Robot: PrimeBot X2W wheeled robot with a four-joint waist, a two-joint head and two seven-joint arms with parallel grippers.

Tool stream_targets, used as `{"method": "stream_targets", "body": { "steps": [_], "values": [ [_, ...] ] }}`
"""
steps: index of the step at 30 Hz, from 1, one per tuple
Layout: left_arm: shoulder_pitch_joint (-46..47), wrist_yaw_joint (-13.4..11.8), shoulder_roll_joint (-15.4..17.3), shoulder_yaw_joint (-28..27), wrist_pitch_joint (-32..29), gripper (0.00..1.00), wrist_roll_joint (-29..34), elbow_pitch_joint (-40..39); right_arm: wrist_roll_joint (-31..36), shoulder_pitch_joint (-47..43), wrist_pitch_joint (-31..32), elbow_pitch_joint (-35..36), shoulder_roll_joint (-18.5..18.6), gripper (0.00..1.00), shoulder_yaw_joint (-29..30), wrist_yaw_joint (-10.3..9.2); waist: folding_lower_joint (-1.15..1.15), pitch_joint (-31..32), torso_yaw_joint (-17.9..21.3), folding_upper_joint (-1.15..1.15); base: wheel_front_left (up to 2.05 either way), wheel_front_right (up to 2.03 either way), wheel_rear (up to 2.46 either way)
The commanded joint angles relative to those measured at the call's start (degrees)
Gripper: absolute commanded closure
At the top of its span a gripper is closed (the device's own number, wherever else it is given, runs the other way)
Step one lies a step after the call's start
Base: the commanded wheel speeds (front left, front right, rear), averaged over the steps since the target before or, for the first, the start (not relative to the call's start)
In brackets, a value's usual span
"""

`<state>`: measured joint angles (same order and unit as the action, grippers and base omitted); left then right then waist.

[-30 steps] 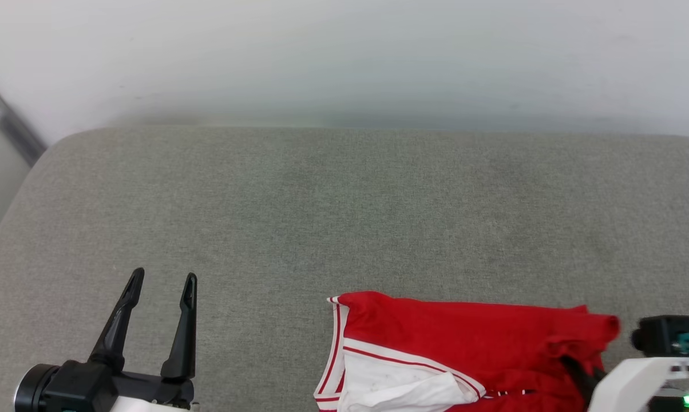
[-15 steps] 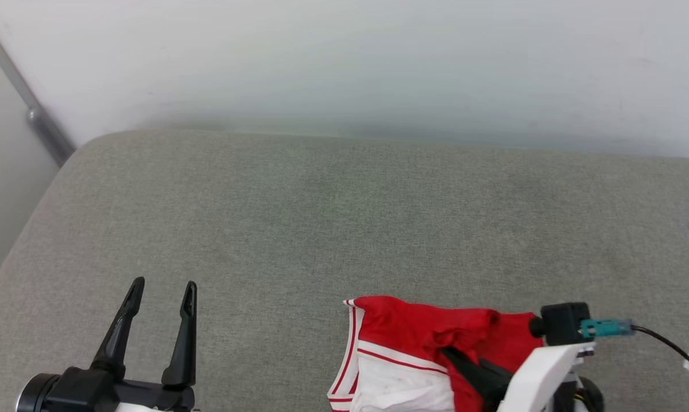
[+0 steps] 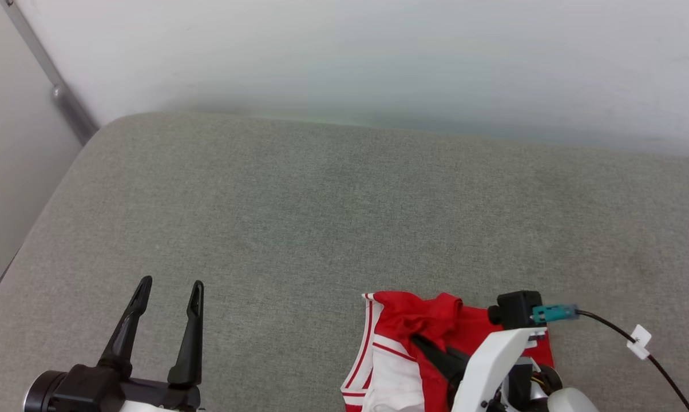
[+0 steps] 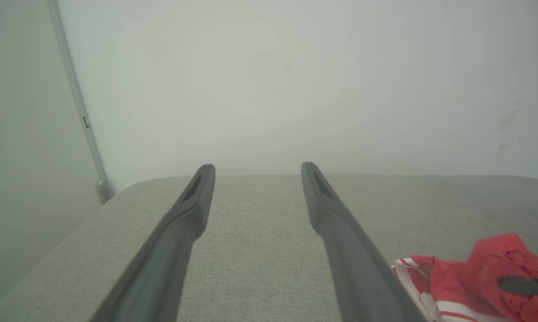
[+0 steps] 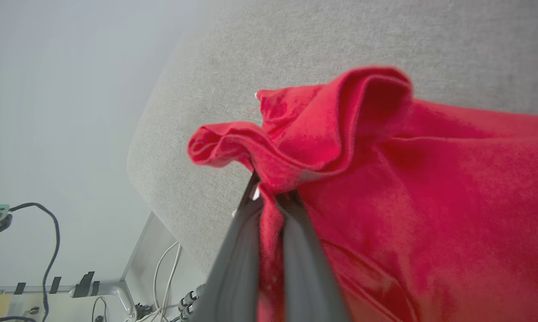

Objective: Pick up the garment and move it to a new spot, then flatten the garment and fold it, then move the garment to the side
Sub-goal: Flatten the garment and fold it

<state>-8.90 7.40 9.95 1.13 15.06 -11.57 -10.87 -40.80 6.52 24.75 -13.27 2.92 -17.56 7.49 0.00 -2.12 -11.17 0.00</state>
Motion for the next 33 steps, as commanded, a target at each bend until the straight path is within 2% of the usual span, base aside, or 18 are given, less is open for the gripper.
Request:
{"method": "stream_targets", "body": {
  "steps": [1,2,9,14,19,22,25,30,33],
  "values": [
    [0.7,0.1,-0.2,-0.1,0.2,0.0,-0.1,0.1,0.0,1.2,-0.6,-1.3,-0.1,0.8,-1.1,0.0,0.0,-0.3,-0.3,0.0,0.0,0.0,0.0],
    [0.7,0.1,-0.1,-0.2,0.2,0.0,-0.1,0.2,0.0,1.6,-1.0,-1.9,-0.1,0.0,-1.9,0.0,0.0,-0.3,-0.3,0.0,0.0,0.0,0.0],
    [0.7,0.1,-0.1,-0.7,0.2,0.0,-0.2,0.6,-2.9,4.0,-2.2,-1.3,0.0,0.0,-7.1,0.0,0.0,-0.3,0.2,0.0,0.0,0.0,0.0],
    [1.0,0.1,-0.1,-0.5,0.2,0.0,0.1,0.6,-1.2,6.7,-2.3,-0.8,0.0,0.0,-4.9,0.0,0.0,0.3,1.2,0.0,0.0,0.0,0.0],
    [0.9,0.1,-0.1,-0.4,0.2,0.0,0.2,0.4,7.8,9.9,-1.0,-0.2,-0.1,0.0,1.7,0.0,0.0,0.3,3.0,0.0,0.0,0.0,0.0],
    [1.2,0.1,-0.2,-0.5,0.2,0.0,0.1,0.3,17.4,11.6,-1.3,2.1,0.4,0.0,5.2,0.0,0.0,0.1,4.1,0.0,0.0,0.0,0.0],
    [1.3,0.1,-0.3,-0.6,0.2,0.0,0.2,0.1,24.7,11.9,-3.1,5.1,4.3,0.0,6.7,-0.02,0.0,-0.3,5.0,0.0,0.0,0.0,0.0],
    [1.8,0.1,-0.3,-0.7,0.2,0.0,0.3,-0.1,28.5,9.1,-10.4,9.9,11.4,0.0,8.9,-0.02,0.0,-1.0,6.4,0.0,0.0,0.0,0.0],
    [2.2,0.1,-0.5,-0.6,0.2,0.0,0.2,-0.2,28.9,6.2,-15.4,12.4,13.6,0.0,11.5,-0.01,0.0,-1.2,6.8,0.0,0.0,0.0,0.0]
  ]
}}
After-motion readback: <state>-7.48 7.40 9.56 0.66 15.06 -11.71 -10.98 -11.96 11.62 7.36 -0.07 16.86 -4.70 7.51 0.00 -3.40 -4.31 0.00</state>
